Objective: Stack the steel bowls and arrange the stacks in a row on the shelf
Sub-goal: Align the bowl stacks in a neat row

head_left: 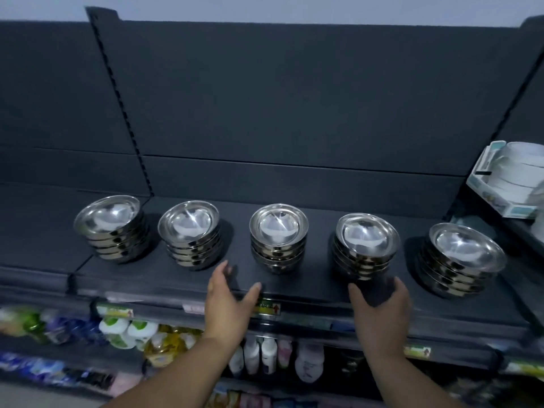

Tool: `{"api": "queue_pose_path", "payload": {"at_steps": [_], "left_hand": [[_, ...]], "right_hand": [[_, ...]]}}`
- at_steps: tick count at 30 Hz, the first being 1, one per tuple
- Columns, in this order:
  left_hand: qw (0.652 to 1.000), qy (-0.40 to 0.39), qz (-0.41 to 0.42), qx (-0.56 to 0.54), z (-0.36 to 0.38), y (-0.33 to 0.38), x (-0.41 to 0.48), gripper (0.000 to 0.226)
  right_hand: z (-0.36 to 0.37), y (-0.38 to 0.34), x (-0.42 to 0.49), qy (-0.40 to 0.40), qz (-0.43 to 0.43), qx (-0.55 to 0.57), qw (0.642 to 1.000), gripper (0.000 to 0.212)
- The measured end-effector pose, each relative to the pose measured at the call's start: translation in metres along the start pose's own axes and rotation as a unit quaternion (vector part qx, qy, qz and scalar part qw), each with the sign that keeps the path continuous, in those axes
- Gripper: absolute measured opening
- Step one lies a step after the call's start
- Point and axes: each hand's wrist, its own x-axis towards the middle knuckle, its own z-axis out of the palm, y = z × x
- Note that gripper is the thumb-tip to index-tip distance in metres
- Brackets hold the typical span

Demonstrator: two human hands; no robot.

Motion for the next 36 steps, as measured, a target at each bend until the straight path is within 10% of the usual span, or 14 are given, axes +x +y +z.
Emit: {"api": "queue_pose_path", "payload": {"at_steps": [10,19,36], "left_hand": [[0.992,0.119,-0.041,0.004,-0.071,-0.005,0.033,0.101],[0.999,-0.027,-0.014,0.025,-0.109,-0.026,0.103,0.131],[0.994,-0.099,0.035,0.003,-0.105,-0.038,0.136,0.118]], "right_hand": [[0.057,-0.049,-0.042,-0.233,-0.018,-0.023,0.972,0.100],[0.120,-0.080,-0.040,-0.111,0.026,-0.026,0.993,0.124],[0.141,-0.090,-0.059,-0.031,0.075,-0.058,0.995,0.111]]}}
